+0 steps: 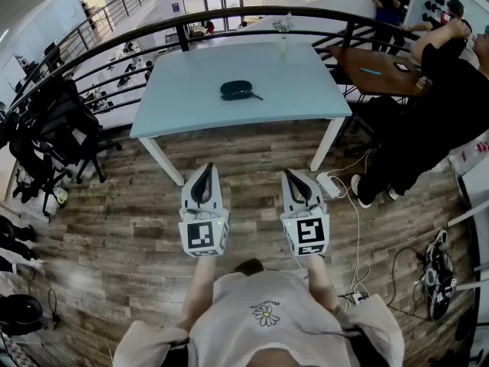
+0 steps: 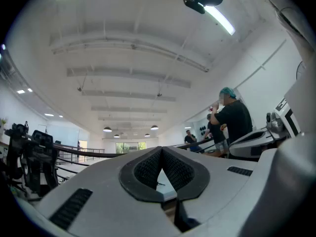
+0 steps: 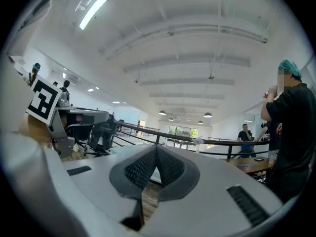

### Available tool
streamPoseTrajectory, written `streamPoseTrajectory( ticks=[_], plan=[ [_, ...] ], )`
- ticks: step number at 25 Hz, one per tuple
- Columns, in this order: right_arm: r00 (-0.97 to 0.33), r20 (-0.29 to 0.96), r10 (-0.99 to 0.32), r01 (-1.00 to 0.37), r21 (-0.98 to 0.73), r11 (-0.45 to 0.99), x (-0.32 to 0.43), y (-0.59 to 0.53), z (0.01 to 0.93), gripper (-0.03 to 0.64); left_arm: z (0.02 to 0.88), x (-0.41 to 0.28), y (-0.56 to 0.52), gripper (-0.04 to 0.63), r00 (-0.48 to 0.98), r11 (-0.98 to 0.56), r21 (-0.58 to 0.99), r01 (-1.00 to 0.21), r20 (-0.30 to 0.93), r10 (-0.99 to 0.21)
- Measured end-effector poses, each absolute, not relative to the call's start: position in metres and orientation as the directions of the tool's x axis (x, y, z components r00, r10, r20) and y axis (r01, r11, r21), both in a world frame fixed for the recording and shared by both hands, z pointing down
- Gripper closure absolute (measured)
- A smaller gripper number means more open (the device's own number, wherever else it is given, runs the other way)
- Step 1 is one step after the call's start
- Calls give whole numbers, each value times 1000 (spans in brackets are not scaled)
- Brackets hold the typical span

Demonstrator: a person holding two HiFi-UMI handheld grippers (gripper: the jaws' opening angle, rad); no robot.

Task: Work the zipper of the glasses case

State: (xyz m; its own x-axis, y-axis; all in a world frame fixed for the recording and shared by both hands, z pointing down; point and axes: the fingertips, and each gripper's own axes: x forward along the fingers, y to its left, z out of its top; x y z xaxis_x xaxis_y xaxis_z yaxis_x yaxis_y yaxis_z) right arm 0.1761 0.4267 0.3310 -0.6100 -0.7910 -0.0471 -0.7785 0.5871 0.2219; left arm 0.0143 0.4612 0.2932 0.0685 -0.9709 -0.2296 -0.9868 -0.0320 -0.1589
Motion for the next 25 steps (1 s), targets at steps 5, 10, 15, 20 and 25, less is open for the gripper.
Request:
streamPoseTrajectory(
  ticks=[5, 10, 15, 20, 25],
  plan=[
    [-598, -38, -800, -785, 227, 576, 178, 419, 335, 609, 293, 9, 459, 581, 66, -31, -156, -987, -226, -972],
    [-599, -32, -800, -782, 239, 576, 177, 411, 338, 609, 297, 5, 453, 581, 60, -27, -145, -989, -228, -972],
    [-616, -17, -787, -767, 238, 596, 167, 400, 346, 609, 307, -4, 442, 581, 52, -25, -128, -991, -208, -977],
    [-662, -1, -750, -729, 232, 644, 150, 388, 355, 609, 320, -20, 422, 581, 27, -10, -93, -996, -183, -983],
    [-697, 30, -717, -690, 247, 681, 137, 358, 364, 609, 326, -30, 381, 581, 30, -14, -88, -996, -183, -983]
  ],
)
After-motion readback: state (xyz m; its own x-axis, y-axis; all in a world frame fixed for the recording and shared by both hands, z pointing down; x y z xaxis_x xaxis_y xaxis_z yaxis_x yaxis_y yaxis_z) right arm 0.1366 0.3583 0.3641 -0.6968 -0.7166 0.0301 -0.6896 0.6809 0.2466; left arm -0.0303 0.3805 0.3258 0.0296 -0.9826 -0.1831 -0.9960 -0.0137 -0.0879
